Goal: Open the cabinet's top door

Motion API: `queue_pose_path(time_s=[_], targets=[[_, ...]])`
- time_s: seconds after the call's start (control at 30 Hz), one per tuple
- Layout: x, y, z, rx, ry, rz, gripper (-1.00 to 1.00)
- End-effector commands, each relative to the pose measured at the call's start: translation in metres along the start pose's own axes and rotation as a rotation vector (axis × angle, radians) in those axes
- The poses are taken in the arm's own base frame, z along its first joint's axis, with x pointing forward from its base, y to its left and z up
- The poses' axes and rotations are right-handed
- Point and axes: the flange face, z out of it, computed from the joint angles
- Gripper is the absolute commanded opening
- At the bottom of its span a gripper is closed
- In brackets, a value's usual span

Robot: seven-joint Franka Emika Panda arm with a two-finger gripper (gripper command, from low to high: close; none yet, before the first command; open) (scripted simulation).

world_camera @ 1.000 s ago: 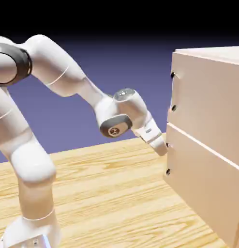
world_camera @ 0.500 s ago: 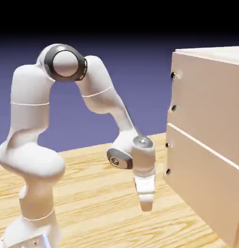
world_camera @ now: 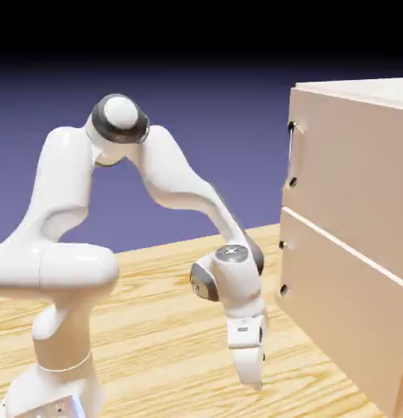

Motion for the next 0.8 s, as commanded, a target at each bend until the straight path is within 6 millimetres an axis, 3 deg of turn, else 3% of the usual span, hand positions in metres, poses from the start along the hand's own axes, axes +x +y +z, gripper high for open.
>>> queue_pose_path(time_s=[0.0,0.17,0.33,0.5,0.67,0.73,0.77], targets=[[0.004,-0.005,-0.007,0.031,0.031,0.0,0.0],[0.012,-0.041,-0.053,0.23,0.181,-0.022,0.0],[0.001,-0.085,-0.12,0.5,0.309,-0.078,0.0],[-0.035,-0.125,-0.206,0.828,0.402,-0.163,0.0],[-0.098,-0.146,-0.307,1.206,0.449,-0.27,0.0],[-0.101,-0.146,-0.312,1.225,0.45,-0.275,0.0],[-0.1,-0.158,-0.309,1.225,0.451,-0.275,0.0]])
